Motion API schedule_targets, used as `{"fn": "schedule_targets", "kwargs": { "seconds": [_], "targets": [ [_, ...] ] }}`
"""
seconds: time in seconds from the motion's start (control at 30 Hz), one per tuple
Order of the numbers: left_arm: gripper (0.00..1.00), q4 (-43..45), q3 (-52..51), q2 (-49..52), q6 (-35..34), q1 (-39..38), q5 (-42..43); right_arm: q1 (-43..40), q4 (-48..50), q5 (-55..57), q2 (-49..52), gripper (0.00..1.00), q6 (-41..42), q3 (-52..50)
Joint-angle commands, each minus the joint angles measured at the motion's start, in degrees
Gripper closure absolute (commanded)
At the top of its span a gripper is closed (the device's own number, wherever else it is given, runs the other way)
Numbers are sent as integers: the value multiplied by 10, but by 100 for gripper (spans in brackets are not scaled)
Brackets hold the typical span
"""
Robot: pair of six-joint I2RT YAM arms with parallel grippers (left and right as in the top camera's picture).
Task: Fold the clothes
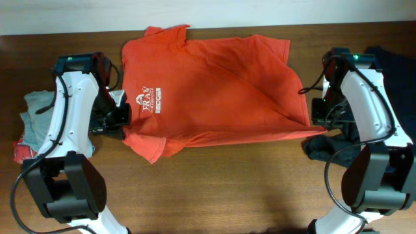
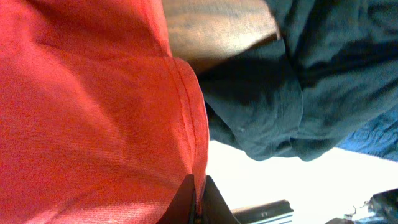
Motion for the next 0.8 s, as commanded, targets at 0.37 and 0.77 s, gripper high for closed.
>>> {"fn": "schedule_targets", "kwargs": {
  "seconds": [0.37, 0.77],
  "targets": [
    [100, 2, -116, -100, -12, 2, -23, -38, -57, -13, -33, 96, 5, -38],
    [100, 75, -200, -185, -29, 2, -23, -38, 6, -50, -119, 96, 35, -170]
  ]
}}
